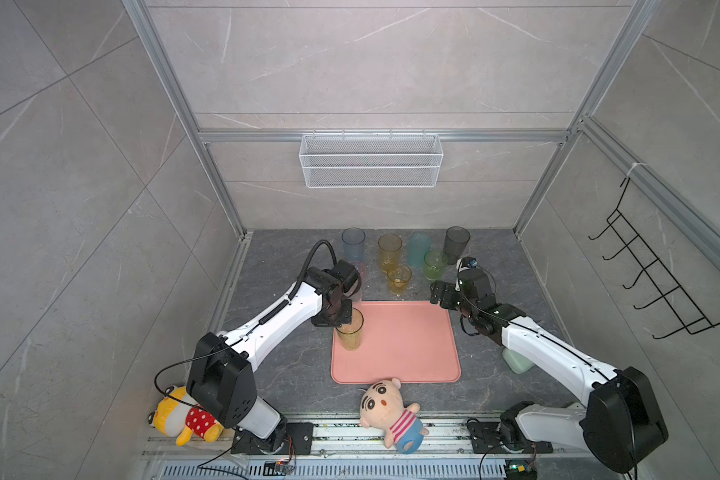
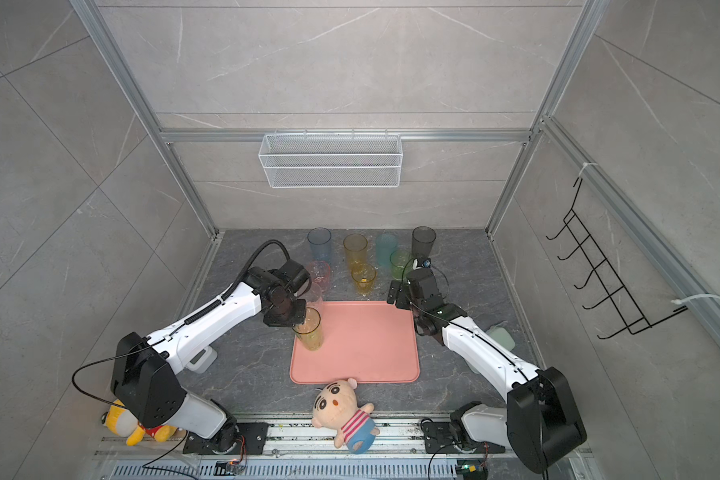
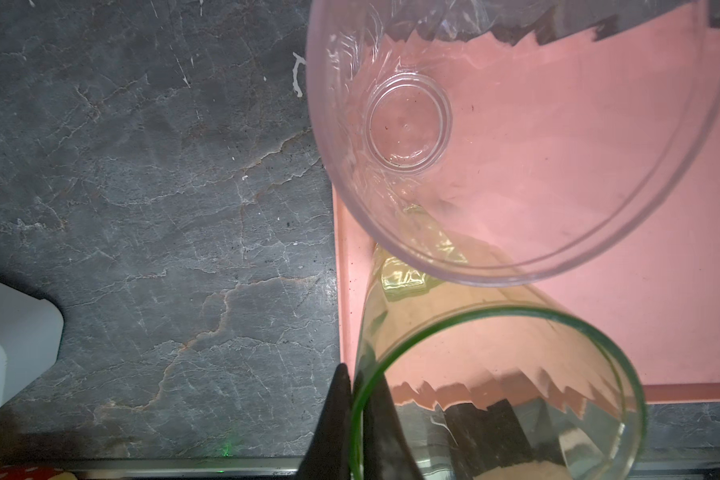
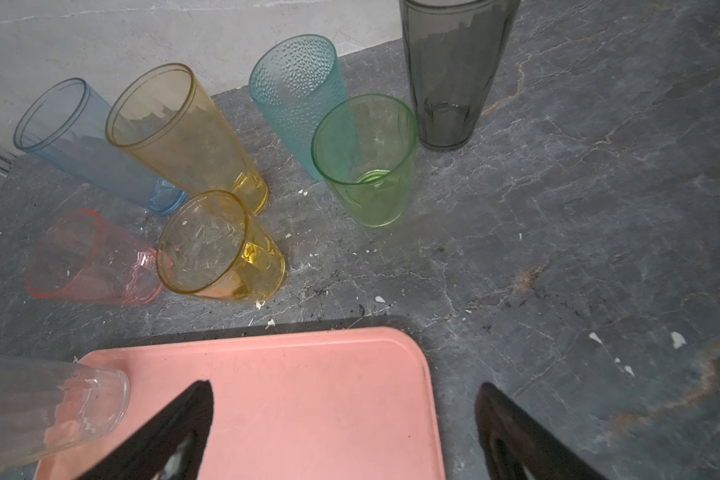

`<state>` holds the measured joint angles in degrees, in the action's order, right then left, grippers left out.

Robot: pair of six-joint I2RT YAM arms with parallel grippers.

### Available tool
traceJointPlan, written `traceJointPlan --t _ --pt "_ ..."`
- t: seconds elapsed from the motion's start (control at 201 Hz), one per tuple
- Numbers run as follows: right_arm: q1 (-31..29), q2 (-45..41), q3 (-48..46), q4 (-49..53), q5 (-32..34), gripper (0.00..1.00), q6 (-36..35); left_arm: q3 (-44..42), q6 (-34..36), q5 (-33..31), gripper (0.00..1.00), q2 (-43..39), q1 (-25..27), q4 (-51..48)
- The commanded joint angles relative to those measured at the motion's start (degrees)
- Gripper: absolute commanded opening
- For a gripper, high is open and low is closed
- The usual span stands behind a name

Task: Place the glasses into the tray
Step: 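Lower the green glass onto the tray beside the clear glass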

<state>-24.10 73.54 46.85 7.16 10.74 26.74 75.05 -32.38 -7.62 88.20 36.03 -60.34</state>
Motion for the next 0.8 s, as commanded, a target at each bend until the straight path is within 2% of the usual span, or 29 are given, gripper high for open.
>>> traceJointPlan --t 0.0,0.508,0.797 --pt "-0.3 0.3 1.7 1.3 0.8 0.99 -1.3 2.1 -0.1 -1.3 0.00 0.4 0.2 -2.0" --pt "-0.2 0.2 1.8 1.6 0.9 0.99 -1.3 3.2 -0.8 -1.8 0.00 0.7 0.4 -4.1" --pt "-0.4 0.2 1.9 1.7 0.9 0.99 -1.4 3.2 -1.2 -1.4 0.10 0.9 0.3 -3.5"
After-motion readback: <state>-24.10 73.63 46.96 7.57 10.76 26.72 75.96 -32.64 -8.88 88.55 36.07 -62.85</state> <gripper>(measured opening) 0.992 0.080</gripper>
